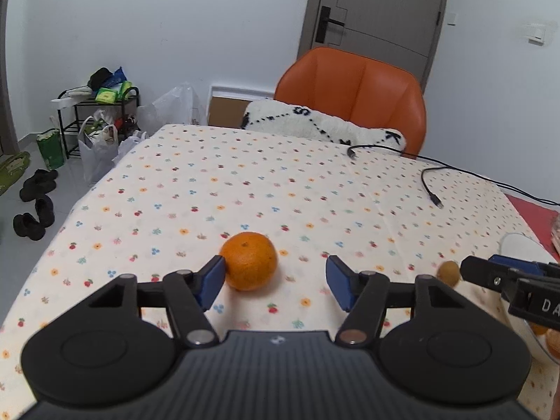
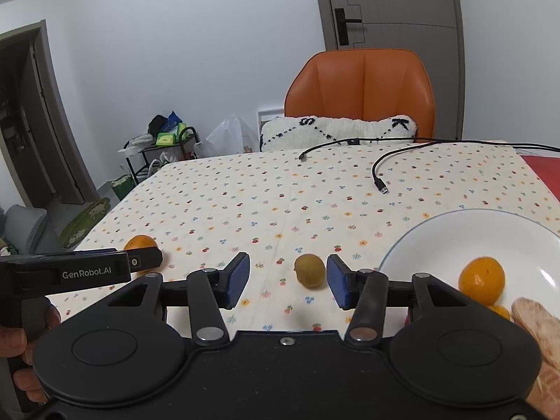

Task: Organize fruits
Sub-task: 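Move the left tool toward the large orange while the right tool approaches the last kiwi, then grasp the large orange with the left tool while the right tool grasps the kiwi, then carry the orange in the left tool while the right tool carries the kiwi to the plate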

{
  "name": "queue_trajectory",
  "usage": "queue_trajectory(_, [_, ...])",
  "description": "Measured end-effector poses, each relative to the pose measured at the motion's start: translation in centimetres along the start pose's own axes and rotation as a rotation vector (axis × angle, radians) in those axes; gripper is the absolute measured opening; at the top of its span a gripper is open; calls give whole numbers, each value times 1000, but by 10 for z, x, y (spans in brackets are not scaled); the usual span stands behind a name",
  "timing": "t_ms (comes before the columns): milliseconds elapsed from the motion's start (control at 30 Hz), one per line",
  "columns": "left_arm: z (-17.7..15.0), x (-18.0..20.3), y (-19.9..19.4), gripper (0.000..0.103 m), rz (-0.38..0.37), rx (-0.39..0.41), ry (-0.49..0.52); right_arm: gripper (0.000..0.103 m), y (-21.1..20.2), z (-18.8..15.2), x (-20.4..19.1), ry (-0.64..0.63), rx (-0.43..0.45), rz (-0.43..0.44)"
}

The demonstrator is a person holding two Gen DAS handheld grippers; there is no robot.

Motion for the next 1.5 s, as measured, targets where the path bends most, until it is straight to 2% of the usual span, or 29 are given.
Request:
queue_trajectory(200, [4,-4,11,58,29,0,-12,46,18,8,10,-32,-41,-36])
queue_trajectory(500, [-1,-9,27,43,35,-27,-33,42,38,0,16,-55,-99,-49])
queue_trajectory(733, [-3,-10,19,42,7,-30,-37,29,49,-5,11,-114,-123,-80])
queue_trajectory(767, [-3,-10,16,42,2,-27,-36,24,48,-5,11,-120,-120,-84])
queue_trajectory(867, [-3,-7,7,42,-21,-19,-38,24,42,-3,11,-99,-111,-52])
queue_trajectory(1033, [-2,1,-10,42,-63,1,-29,24,28,-2,1,-106,-85,-48])
queue_trajectory(1500, [-9,26,-50,42,-158,34,-6,24,-33,-7,-2,-49,12,-67])
Point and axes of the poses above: each gripper's, at about its wrist camera, not at the fingertips, and y roughly the way its jaws point, x to its right, z to its top, the point moved 2 cm from there along y, roughly the way its jaws point, and after that the axes turned 15 degrees about z, right-handed, at the moved point
